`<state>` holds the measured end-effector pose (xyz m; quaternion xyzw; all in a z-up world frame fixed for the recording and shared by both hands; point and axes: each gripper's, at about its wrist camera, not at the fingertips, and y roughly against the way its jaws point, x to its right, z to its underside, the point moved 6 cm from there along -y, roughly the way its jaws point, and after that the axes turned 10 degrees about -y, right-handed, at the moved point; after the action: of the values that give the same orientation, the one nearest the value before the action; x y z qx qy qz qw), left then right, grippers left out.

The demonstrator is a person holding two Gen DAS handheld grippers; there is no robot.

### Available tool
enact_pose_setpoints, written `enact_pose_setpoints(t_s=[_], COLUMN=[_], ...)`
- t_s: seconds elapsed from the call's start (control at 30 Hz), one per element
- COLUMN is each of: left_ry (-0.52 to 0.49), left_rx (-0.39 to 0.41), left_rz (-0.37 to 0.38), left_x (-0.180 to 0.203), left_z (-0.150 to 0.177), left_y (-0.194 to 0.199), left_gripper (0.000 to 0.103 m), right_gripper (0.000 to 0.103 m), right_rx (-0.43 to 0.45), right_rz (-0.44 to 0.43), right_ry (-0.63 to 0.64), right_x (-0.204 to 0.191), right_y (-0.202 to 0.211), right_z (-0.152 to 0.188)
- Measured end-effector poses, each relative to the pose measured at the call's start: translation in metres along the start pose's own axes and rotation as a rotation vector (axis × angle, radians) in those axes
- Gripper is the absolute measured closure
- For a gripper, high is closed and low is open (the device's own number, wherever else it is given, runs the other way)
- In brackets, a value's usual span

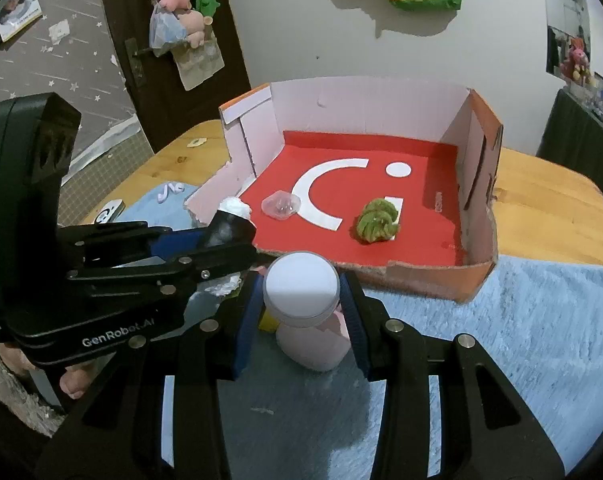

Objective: Organize objects
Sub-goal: 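Lift both held items and carry them into the red-lined tray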

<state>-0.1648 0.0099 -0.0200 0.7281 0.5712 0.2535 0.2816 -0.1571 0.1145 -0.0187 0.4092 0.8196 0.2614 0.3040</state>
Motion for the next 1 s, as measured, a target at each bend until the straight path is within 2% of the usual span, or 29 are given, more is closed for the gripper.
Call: enact_pose_setpoints(t_s=[0.5,0.77,1.0], left_ry=[-0.005,0.005,0.012], left_rx=[0.018,0.005,-0.027], left_rz=[-0.003,-0.003,-0.007], left_x=[-0.001,-0.006,-0.018], left_z=[-0.025,-0.032,-0.031], left_y=[-0.011,-0.022,-0.039], left_gripper=[0.079,0.079,0.079], right_gripper=[0.065,0.065,0.065], right_rx=[0.029,0.022,-0.009], right_rz=[0.028,0.048,0.028], right_ry=[-0.003,-0.009,-0.018], right_x=[0.014,0.024,0.027], right_y=[0.000,-0.009,-0.028], right_z=[-0.023,-0.035,-0.042])
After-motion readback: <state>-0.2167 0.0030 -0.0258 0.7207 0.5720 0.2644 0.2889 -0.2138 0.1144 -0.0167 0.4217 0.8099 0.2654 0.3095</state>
